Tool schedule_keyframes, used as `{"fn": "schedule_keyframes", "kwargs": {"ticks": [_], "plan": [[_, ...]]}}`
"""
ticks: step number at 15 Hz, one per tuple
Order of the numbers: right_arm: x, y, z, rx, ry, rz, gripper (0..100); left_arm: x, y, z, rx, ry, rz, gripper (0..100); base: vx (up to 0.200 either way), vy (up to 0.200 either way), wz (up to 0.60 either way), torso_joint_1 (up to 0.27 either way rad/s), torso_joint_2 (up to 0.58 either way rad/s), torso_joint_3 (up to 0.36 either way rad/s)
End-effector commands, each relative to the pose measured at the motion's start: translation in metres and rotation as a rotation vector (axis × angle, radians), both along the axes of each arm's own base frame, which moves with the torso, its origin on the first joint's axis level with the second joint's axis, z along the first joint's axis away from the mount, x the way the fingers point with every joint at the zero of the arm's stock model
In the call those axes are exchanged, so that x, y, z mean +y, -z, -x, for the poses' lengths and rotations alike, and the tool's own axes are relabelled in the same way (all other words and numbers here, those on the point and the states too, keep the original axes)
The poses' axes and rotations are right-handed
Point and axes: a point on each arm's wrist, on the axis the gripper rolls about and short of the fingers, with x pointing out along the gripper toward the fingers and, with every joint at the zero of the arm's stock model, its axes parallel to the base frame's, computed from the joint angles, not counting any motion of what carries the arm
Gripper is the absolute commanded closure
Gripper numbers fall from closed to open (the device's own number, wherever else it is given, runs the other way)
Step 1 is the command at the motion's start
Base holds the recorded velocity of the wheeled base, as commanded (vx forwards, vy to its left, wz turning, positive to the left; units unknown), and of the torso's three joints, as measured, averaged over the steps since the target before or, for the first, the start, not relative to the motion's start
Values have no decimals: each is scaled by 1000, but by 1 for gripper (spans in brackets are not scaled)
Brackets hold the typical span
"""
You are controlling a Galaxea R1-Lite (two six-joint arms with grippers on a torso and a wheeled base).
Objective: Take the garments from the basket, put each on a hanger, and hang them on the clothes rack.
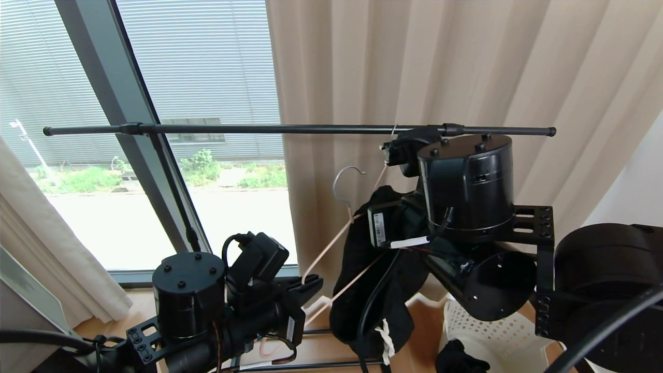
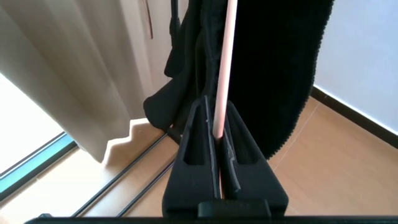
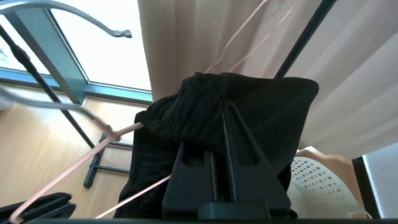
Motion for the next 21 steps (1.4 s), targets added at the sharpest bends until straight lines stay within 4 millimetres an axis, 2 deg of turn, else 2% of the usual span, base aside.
{"fn": "schedule_keyframes", "kwargs": {"ticks": [1,2,3,4,5,9,11,12,18,21], "plan": [[7,-3,9,-6,-32,-11,100,0,1,0,2,0,-1,100,0,0,0,0,0,0],[16,-9,20,-19,-72,-32,100,-1,6,-2,17,1,-15,100,0,0,0,0,0,0],[16,-9,20,-19,-72,-32,100,-1,6,-2,17,1,-15,100,0,0,0,0,0,0],[23,-20,35,-46,-86,-52,100,-2,8,-2,21,-1,-21,100,0,0,0,0,0,0],[23,-20,35,-52,-72,-49,100,-1,8,-2,19,-1,-19,100,0,0,0,0,0,0],[11,-16,23,-43,-18,-52,100,1,2,1,-42,2,26,100,0,0,0,0,0,0],[1,-21,7,-73,33,-85,100,1,1,1,-58,2,38,100,0,0,0,0,0,0],[-4,-23,1,-82,55,-90,0,1,0,2,-62,4,39,100,0,0,0,0,0,0],[-20,-23,-18,-85,117,-101,0,-1,-2,3,-105,17,29,100,0,0,0,0,0,0],[-14,-22,-24,-80,101,-103,0,-1,-4,3,-121,19,39,100,0,0,0,0,0,0]]}}
